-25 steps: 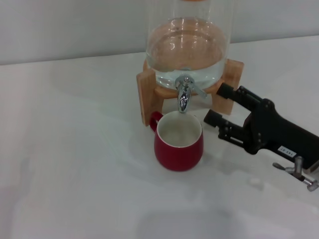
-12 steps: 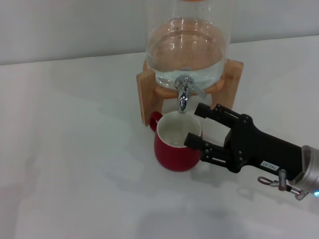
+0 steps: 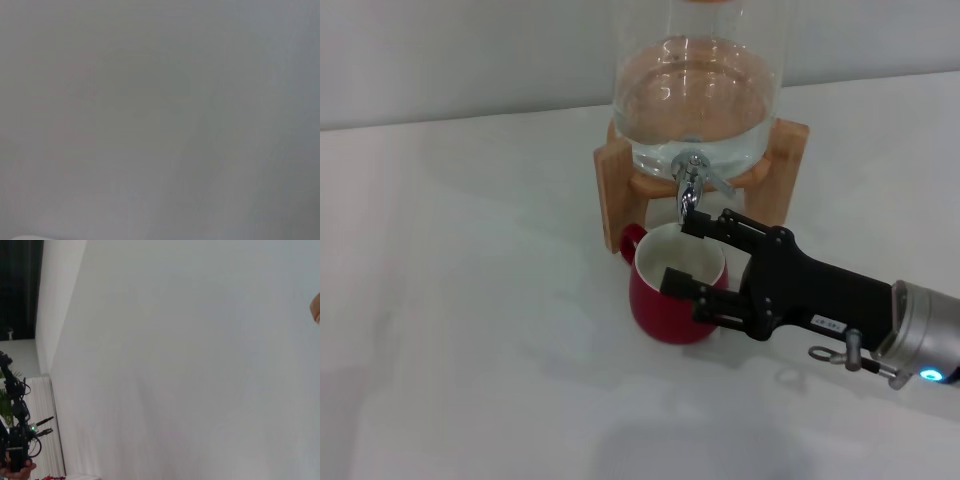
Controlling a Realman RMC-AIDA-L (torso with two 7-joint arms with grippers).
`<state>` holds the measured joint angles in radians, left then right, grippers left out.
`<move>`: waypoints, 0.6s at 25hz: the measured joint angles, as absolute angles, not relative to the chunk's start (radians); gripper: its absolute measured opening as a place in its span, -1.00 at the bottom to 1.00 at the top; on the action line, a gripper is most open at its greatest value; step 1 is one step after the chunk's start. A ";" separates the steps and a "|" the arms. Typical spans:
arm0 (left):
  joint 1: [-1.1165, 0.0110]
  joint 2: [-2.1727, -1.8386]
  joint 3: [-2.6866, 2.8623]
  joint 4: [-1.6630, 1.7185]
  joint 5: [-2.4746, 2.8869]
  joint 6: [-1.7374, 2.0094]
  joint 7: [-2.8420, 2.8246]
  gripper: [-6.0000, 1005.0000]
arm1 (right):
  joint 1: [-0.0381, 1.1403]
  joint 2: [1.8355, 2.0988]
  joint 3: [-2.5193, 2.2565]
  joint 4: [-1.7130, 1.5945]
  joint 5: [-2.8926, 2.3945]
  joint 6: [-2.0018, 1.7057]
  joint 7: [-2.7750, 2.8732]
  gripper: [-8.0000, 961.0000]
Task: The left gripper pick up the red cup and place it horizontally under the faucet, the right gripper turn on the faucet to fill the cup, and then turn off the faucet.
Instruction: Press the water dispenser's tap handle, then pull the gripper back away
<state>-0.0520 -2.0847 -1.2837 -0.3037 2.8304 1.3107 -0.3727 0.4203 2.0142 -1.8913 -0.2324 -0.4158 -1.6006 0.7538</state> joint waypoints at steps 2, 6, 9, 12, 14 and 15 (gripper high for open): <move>-0.052 -2.085 -1.284 -0.304 2.829 1.308 -0.372 0.75 | 0.425 2.014 -1.890 -0.233 -0.415 -1.595 0.754 0.65; -0.052 -2.085 -1.284 -0.304 2.826 1.306 -0.371 0.75 | 0.426 2.014 -1.883 -0.234 -0.409 -1.590 0.754 0.65; -0.052 -2.085 -1.284 -0.304 2.825 1.305 -0.372 0.75 | 0.426 2.013 -1.876 -0.234 -0.405 -1.586 0.755 0.65; -0.053 -2.085 -1.286 -0.304 2.825 1.305 -0.373 0.75 | 0.427 2.013 -1.869 -0.234 -0.404 -1.585 0.755 0.65; -0.057 -2.085 -1.286 -0.304 2.825 1.305 -0.373 0.75 | 0.429 2.013 -1.869 -0.237 -0.406 -1.585 0.755 0.65; -0.060 -2.085 -1.285 -0.304 2.825 1.305 -0.373 0.75 | 0.430 2.013 -1.871 -0.240 -0.408 -1.585 0.755 0.65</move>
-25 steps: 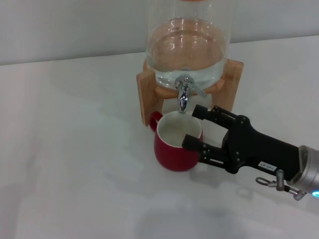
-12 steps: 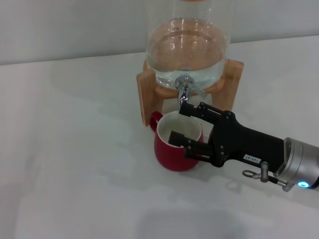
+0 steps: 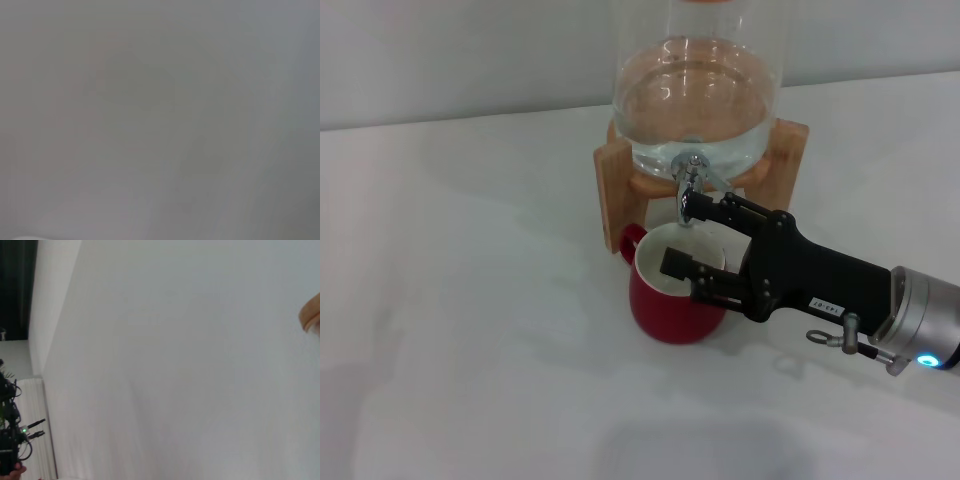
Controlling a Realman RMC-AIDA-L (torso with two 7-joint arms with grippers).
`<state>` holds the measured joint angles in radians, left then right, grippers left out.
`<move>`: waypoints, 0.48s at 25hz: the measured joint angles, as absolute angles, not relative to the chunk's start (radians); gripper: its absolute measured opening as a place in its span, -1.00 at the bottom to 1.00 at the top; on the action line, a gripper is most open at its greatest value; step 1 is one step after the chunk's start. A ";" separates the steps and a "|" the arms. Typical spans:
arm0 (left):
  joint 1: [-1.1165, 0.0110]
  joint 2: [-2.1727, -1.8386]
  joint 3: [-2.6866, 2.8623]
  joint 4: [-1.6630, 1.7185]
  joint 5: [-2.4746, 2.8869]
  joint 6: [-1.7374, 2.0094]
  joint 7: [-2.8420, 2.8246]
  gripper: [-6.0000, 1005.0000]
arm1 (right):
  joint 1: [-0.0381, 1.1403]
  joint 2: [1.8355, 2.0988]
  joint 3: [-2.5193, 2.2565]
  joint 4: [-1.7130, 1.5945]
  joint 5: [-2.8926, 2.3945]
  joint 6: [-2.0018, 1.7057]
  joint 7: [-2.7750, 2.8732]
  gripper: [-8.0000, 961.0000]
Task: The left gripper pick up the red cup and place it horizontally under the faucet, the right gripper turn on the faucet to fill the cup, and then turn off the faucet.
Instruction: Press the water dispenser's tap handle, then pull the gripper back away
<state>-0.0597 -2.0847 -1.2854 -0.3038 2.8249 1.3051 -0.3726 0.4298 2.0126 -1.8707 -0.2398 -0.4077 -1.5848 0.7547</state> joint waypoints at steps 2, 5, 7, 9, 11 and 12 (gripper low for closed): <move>-0.062 -2.085 -1.285 -0.304 2.825 1.304 -0.373 0.75 | 0.430 2.013 -1.874 -0.244 -0.411 -1.584 0.755 0.65; -0.063 -2.084 -1.285 -0.304 2.825 1.304 -0.373 0.75 | 0.432 2.014 -1.878 -0.247 -0.412 -1.584 0.757 0.65; -0.065 -2.084 -1.285 -0.304 2.825 1.304 -0.373 0.75 | 0.434 2.015 -1.883 -0.247 -0.413 -1.582 0.758 0.65; -0.066 -2.083 -1.285 -0.304 2.825 1.303 -0.373 0.75 | 0.438 2.016 -1.888 -0.247 -0.414 -1.579 0.759 0.65; -0.068 -2.083 -1.285 -0.304 2.825 1.302 -0.373 0.75 | 0.440 2.017 -1.889 -0.247 -0.414 -1.572 0.760 0.65; -0.069 -2.083 -1.285 -0.304 2.826 1.301 -0.373 0.75 | 0.442 2.018 -1.889 -0.247 -0.414 -1.566 0.760 0.65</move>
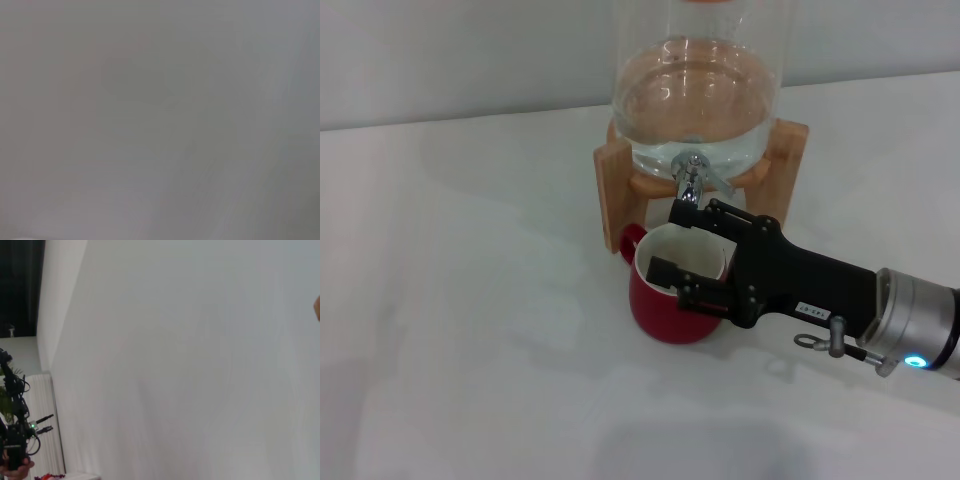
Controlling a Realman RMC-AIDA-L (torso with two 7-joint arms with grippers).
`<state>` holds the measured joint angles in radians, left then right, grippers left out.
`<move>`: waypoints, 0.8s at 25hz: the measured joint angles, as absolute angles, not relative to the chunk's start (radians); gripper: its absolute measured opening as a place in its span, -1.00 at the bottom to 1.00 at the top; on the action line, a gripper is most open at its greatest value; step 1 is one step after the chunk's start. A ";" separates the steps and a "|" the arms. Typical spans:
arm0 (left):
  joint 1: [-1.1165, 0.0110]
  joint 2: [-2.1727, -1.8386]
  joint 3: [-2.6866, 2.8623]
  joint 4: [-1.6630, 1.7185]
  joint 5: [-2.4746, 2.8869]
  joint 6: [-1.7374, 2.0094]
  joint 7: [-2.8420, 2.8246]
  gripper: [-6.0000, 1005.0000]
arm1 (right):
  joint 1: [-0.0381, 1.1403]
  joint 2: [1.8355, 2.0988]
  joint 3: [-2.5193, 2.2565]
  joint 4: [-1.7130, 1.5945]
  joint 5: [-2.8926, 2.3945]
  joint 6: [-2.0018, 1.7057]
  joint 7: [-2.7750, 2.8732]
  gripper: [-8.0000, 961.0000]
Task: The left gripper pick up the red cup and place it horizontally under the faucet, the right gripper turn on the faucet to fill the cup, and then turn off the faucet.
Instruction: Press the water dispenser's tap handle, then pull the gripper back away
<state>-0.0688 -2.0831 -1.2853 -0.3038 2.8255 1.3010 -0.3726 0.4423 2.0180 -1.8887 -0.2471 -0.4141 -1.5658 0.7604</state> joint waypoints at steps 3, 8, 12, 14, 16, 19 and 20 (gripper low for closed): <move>-0.076 -2.083 -1.284 -0.304 2.828 1.292 -0.372 0.75 | 0.449 2.020 -1.889 -0.247 -0.414 -1.548 0.761 0.65; -0.077 -2.083 -1.284 -0.304 2.832 1.290 -0.373 0.75 | 0.459 2.020 -1.887 -0.247 -0.413 -1.535 0.762 0.65; -0.077 -2.083 -1.284 -0.296 2.832 1.290 -0.376 0.75 | 0.459 2.019 -1.882 -0.247 -0.409 -1.535 0.762 0.65; -0.077 -2.083 -1.284 -0.293 2.831 1.290 -0.376 0.75 | 0.459 2.019 -1.881 -0.247 -0.407 -1.537 0.762 0.65; -0.077 -2.083 -1.284 -0.292 2.829 1.290 -0.376 0.75 | 0.457 2.018 -1.881 -0.247 -0.406 -1.539 0.762 0.65; -0.077 -2.083 -1.284 -0.292 2.829 1.290 -0.378 0.75 | 0.452 2.016 -1.880 -0.249 -0.406 -1.539 0.762 0.65; -0.078 -2.083 -1.284 -0.292 2.829 1.290 -0.377 0.75 | 0.451 2.016 -1.880 -0.249 -0.405 -1.538 0.762 0.65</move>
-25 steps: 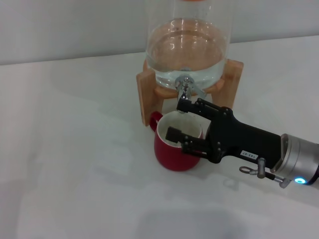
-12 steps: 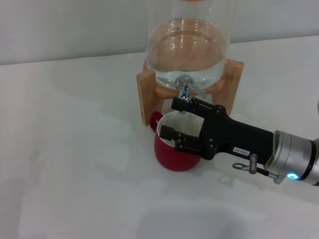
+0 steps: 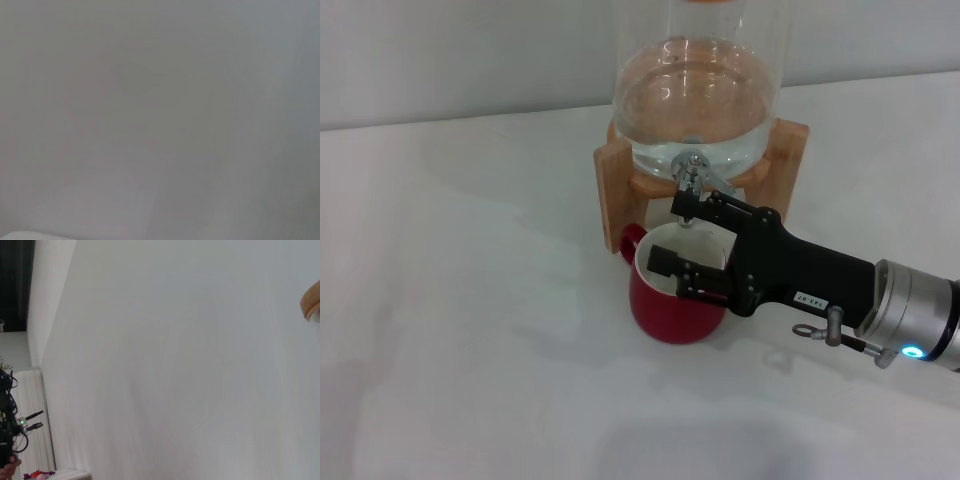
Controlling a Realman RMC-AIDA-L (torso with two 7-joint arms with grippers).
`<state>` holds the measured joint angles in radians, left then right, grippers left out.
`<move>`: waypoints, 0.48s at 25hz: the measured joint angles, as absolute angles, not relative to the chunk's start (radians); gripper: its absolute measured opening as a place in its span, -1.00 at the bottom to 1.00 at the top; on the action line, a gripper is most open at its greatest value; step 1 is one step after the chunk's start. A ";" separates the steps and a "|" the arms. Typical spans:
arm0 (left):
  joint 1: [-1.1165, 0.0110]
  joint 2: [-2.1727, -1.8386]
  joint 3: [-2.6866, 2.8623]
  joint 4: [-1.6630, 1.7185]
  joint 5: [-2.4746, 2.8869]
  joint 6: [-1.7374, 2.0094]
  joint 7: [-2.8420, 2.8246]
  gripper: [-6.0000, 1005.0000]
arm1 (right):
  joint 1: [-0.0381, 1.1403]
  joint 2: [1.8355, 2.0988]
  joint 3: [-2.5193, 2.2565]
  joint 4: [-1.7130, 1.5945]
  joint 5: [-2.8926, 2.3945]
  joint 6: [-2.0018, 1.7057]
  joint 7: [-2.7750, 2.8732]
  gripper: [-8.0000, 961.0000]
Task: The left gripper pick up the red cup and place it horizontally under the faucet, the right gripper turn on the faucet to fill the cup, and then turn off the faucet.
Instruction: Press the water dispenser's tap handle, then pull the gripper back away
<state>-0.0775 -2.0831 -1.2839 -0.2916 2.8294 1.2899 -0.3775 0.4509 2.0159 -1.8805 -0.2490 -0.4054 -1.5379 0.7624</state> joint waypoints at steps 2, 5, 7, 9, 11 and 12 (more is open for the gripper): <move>-0.078 -2.083 -1.284 -0.291 2.829 1.290 -0.377 0.75 | 0.449 2.015 -1.880 -0.249 -0.405 -1.536 0.762 0.65; -0.078 -2.083 -1.284 -0.291 2.830 1.290 -0.377 0.75 | 0.447 2.014 -1.874 -0.250 -0.405 -1.536 0.762 0.65; -0.078 -2.083 -1.284 -0.291 2.831 1.290 -0.377 0.75 | 0.446 2.013 -1.868 -0.250 -0.405 -1.534 0.761 0.65; -0.078 -2.083 -1.284 -0.291 2.831 1.290 -0.377 0.75 | 0.445 2.013 -1.865 -0.250 -0.405 -1.531 0.759 0.65; -0.078 -2.083 -1.284 -0.291 2.832 1.290 -0.377 0.75 | 0.445 2.013 -1.859 -0.250 -0.405 -1.529 0.757 0.65; -0.078 -2.083 -1.284 -0.291 2.832 1.290 -0.377 0.75 | 0.445 2.013 -1.857 -0.250 -0.405 -1.528 0.757 0.65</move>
<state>-0.0783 -2.0831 -1.2839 -0.2913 2.8321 1.2900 -0.3774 0.4451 2.0125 -1.8571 -0.2501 -0.4045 -1.5281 0.7566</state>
